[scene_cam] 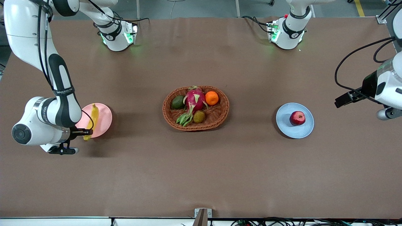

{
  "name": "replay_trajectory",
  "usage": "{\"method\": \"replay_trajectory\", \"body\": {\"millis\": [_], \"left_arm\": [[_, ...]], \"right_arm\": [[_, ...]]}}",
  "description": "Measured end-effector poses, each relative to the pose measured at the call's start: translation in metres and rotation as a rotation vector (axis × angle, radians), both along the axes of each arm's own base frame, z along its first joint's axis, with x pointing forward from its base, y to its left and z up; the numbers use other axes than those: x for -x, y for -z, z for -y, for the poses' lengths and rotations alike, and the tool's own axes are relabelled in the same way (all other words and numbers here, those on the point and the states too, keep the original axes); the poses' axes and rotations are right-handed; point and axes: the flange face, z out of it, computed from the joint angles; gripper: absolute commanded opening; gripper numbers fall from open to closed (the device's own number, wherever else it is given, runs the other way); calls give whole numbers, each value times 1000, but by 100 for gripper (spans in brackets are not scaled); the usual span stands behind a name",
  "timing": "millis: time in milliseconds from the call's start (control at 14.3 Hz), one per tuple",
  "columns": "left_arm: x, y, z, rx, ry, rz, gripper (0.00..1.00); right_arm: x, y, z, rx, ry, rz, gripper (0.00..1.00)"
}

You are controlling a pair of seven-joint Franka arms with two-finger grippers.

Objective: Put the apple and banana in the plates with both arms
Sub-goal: 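Release the apple on the blue plate while the right gripper lowers the banana, then open the right gripper over the pink plate and lift away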

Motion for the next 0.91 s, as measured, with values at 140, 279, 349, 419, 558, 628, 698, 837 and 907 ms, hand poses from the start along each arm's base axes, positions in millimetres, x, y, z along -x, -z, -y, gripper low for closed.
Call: {"method": "replay_trajectory", "body": {"millis": [140,279,349,419,558,628,698,837,907], "left_arm": [[10,-13,-4,-3,48,-5,100],[15,-21,-15,-4,103,-1,100],[16,-24,-22,-5,125,1,100],[18,-26,-29,-6,140,0,100],[26,-29,-31,-8,157,-6,100],[31,-31,-29,-9,163,-8,100],[37,-33,-25,-8,169,-8,100],[48,-38,-21,11,171,-3,100],[52,-40,-21,21,170,-1,100]], "right_arm": [[1,1,0,-1,1,-7,100],[4,-3,-1,-8,1,-36,100],[5,-13,-2,-13,0,-44,100],[4,-29,-4,-19,-1,-43,100],[3,-72,-5,-30,-3,-26,100],[3,-95,-6,-35,-4,-14,100],[2,-118,-6,-40,-6,-2,100],[3,-164,-8,-47,-10,26,100],[4,-187,-9,-49,-7,40,100]]}}
